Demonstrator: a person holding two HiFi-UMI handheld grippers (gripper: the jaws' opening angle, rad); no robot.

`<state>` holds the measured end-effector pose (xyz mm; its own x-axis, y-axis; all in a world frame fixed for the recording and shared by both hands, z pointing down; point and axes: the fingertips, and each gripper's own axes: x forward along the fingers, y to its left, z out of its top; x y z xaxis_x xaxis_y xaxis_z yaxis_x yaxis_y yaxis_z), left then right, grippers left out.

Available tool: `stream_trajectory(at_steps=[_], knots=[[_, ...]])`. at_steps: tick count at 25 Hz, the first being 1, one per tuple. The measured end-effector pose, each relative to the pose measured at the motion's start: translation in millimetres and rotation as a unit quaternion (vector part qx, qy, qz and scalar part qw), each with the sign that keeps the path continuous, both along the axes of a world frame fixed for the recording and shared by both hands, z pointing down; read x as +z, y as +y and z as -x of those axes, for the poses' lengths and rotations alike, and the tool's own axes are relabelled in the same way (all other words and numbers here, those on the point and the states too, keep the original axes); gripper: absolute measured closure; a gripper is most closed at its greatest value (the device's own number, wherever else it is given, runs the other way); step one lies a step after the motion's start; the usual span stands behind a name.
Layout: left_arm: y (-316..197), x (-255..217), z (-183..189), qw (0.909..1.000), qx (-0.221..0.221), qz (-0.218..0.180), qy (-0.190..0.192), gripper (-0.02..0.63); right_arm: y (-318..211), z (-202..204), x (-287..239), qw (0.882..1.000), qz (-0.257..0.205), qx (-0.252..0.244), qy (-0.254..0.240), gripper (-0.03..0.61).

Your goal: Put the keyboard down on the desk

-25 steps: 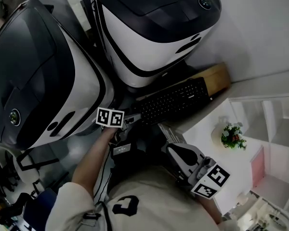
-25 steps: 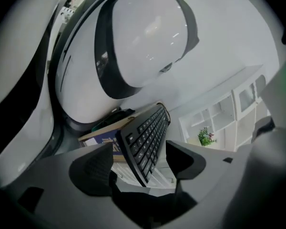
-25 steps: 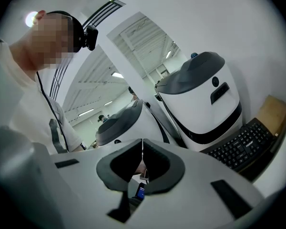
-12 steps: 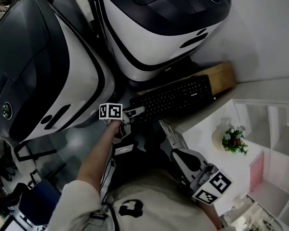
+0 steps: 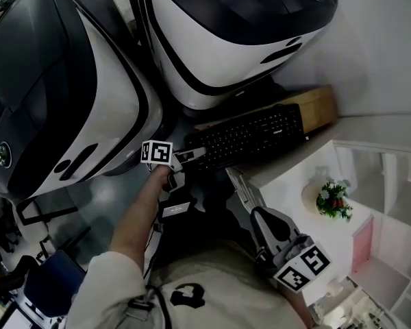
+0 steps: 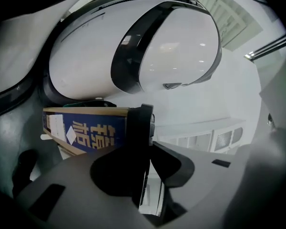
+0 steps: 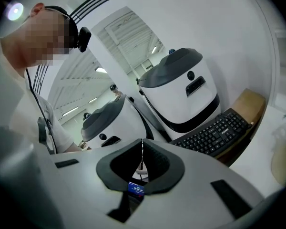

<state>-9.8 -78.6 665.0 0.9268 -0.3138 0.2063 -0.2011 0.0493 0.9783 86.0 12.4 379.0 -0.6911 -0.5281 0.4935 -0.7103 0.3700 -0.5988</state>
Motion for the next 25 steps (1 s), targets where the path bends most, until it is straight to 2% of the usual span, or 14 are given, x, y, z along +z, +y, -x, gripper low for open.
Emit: stream_trajectory(at_steps=[4,8,12,15,18,25], knots=[[-2.4,-7.7,1.8,0.9999,0.005,-0.005,0.009,0.492,-6.0,-3.0,-0.6,1.000,-0.003,0.009,0.002,0.554],[5.0,-26.2,1.4,0.9977,0.029,0.021,0.058,0.499,-9.9,-5.9,2.9,0.999,0.004,0.032,0.003,0.554],[5.0,-54.4,-3.0,0.9930,0.040,0.024,0.109,0.511,-17.7,-7.8,5.2,0.999,0.009,0.043,-0.004,0.554],[5.5,-65.9,-0.2,0.9917,0.044,0.017,0.120,0.518,-20.0,-6.6,5.5,0.999,0.009,0.048,-0.008,0.554],[7.2,-68.1,3.9,0.9927,0.053,-0.001,0.108,0.517,-21.4,-6.8,6.1,0.998,0.011,0.054,-0.013,0.554],[11.7,-85.3,7.7,0.9912,0.040,0.004,0.127,0.512,-24.0,-6.2,7.3,0.998,0.017,0.063,-0.022,0.554]])
